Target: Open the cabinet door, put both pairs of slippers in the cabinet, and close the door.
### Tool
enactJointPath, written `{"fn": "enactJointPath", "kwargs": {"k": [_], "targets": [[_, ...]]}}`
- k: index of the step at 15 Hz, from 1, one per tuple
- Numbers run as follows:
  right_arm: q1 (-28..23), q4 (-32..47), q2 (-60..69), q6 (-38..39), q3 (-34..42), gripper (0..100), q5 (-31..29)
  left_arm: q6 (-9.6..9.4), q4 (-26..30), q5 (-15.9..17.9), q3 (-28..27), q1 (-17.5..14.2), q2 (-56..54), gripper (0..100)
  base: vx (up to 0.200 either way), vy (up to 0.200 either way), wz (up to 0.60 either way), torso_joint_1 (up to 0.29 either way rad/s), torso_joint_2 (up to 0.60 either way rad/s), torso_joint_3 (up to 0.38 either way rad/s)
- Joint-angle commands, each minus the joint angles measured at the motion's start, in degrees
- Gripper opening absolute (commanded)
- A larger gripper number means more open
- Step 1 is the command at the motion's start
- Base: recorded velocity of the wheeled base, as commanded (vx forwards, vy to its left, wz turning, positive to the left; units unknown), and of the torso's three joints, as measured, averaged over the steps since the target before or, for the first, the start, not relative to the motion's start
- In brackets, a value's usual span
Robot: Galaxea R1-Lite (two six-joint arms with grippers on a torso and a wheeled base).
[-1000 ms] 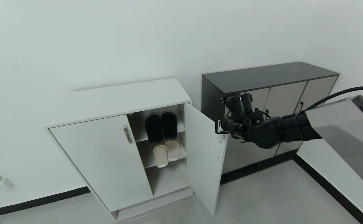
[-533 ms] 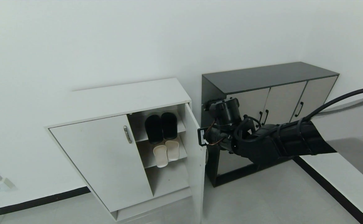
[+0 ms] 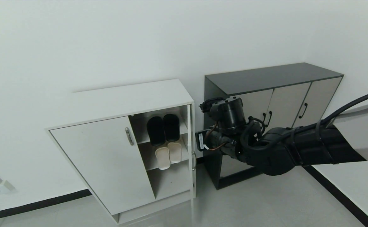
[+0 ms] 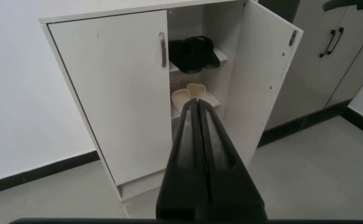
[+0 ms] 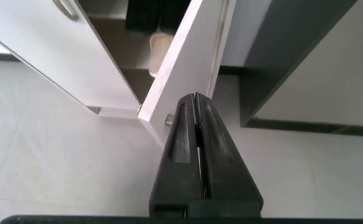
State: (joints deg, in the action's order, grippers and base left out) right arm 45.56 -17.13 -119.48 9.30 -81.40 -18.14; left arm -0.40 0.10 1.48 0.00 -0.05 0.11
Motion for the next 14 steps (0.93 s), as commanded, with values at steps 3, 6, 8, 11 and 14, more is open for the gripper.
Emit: {"fn": "enactJointPath", "kwargs": {"k": [3,6,8,11,14], "targets": [[0.3,-0.1,0.6,0.0,0.4,0,0.0,0.05,0.0,0.0,0.0,0.0,0.1,0,0.0,0.0,0.6,-0.002,0.0,0.006],[0.2,-0.1,0.4,0.0,0.5,0,0.0,-0.04,0.0,0.0,0.0,0.0,0.0,0,0.0,0.0,0.6,0.002,0.01,-0.004],[-0.2,-0.2,0.6,-0.2,0.8,0,0.0,0.05,0.0,0.0,0.0,0.0,0.1,0,0.0,0.0,0.0,0.0,0.0,0.0],[-1.2,-0.6,1.4,-2.6,1.9,0,-1.4,-0.04,0.0,0.0,0.0,0.0,0.1,0,0.0,0.0,0.0,0.0,0.0,0.0],[-2.7,0.3,3.6,-6.2,2.5,0,-8.4,0.05,0.1,0.0,0.0,0.0,0.0,0,0.0,0.0,0.0,0.0,0.0,0.0]]}}
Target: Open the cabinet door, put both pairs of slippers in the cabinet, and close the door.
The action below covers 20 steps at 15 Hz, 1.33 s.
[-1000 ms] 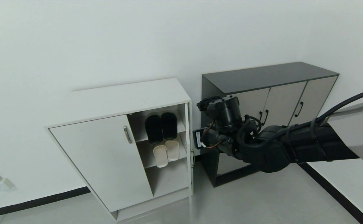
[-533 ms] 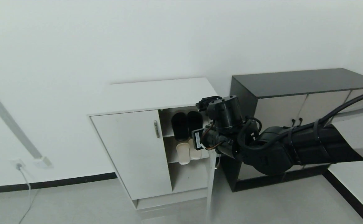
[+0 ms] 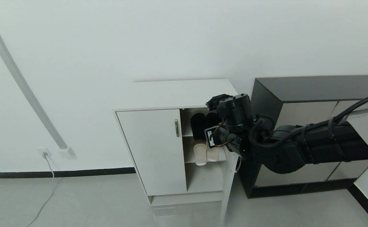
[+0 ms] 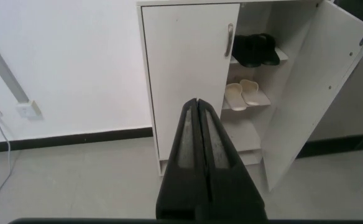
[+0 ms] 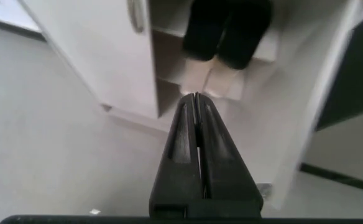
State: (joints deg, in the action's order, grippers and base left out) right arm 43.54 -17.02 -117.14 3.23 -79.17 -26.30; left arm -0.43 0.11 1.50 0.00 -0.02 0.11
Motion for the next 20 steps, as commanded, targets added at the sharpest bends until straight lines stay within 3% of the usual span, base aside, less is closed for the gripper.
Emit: {"fn": "enactJointPath", "kwargs": {"k": [1,6,13,20], "targets": [[-1.3,0.8,2.1,-0.9,0.9,0,-0.6,-0.01,0.0,0.0,0.0,-0.1,0.1,0,0.0,0.0,0.0,0.0,0.0,0.0],[-4.7,7.8,3.4,-1.2,1.9,0,-4.5,-0.01,0.0,0.0,0.0,-0.1,0.1,0,0.0,0.0,0.0,0.0,0.0,0.0],[-6.9,9.1,3.7,-0.7,7.4,0,-4.1,-0.01,0.0,0.0,0.0,-0.1,0.0,0,0.0,0.0,0.0,0.0,0.0,0.0],[-6.9,8.2,-0.5,1.1,7.3,0,-3.1,-0.01,0.0,0.0,0.0,-0.1,0.0,0,0.0,0.0,0.0,0.0,0.0,0.0]]}}
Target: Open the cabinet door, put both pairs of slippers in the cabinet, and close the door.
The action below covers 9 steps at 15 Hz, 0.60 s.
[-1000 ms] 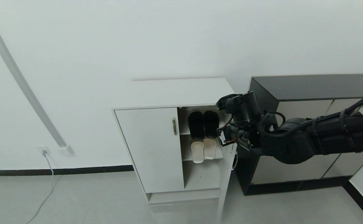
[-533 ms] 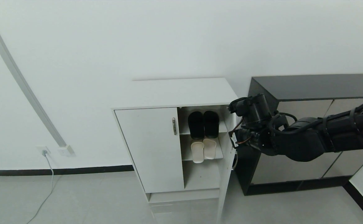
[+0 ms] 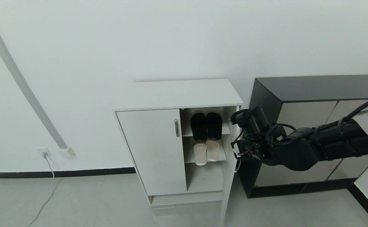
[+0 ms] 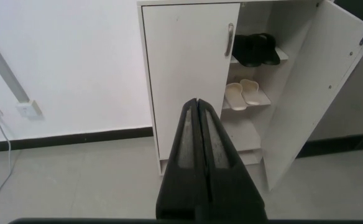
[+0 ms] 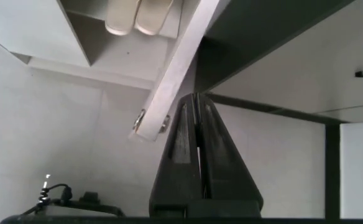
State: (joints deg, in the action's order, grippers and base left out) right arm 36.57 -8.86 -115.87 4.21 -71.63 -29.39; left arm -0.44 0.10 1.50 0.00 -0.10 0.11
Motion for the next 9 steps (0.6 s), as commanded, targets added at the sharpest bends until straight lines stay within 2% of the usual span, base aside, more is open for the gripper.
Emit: {"fn": "enactJointPath", "kwargs": {"k": [1,4,5,9], "targets": [[0.1,-2.5,-3.1,0.3,-0.6,0,2.2,0.0,0.0,0.0,0.0,0.0,0.0,0,0.0,0.0,0.0,0.0,0.0,0.0],[0.1,-12.1,-6.2,2.6,-1.4,0,6.5,0.0,0.0,0.0,0.0,0.0,0.1,0,0.0,0.0,0.0,0.0,0.0,0.0],[0.1,-17.7,-7.0,4.0,-1.2,0,10.1,0.0,0.0,0.0,0.0,0.0,0.0,0,0.0,0.0,0.0,0.0,0.0,0.0],[0.0,-25.6,-6.8,7.4,1.5,0,15.9,0.0,0.0,0.0,0.0,0.0,0.1,0,0.0,0.0,0.0,0.0,0.0,0.0]]}}
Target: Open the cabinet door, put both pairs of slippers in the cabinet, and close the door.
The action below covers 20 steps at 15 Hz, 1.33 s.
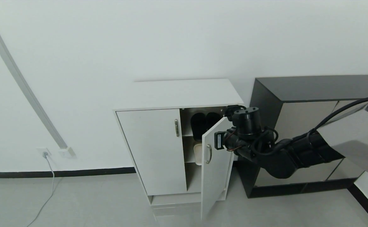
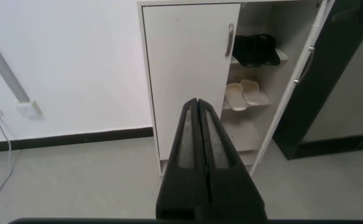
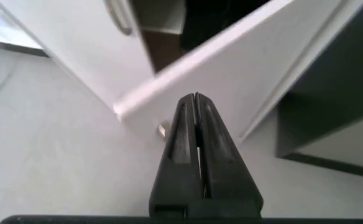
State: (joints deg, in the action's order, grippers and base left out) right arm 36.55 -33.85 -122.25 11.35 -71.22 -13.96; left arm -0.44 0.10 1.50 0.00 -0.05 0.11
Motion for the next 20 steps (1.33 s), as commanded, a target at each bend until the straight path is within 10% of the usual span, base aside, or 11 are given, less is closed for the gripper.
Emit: {"fn": "enactJointPath", "kwargs": {"k": [1,14,20], "targets": [[0.0,-3.0,-0.3,0.3,2.8,0,1.0,0.0,0.0,0.0,0.0,0.0,0.0,0,0.0,0.0,0.0,0.0,0.0,0.0],[1.2,-24.7,5.1,0.0,29.6,0,5.9,-0.09,0.0,0.0,0.0,0.0,0.1,0,0.108,0.0,0.0,0.0,0.0,0.002],[0.3,-24.8,-1.2,-0.3,20.7,0,6.9,-0.09,0.0,0.0,0.0,0.0,0.0,0,0.0,0.0,0.0,0.0,0.0,0.0]]}}
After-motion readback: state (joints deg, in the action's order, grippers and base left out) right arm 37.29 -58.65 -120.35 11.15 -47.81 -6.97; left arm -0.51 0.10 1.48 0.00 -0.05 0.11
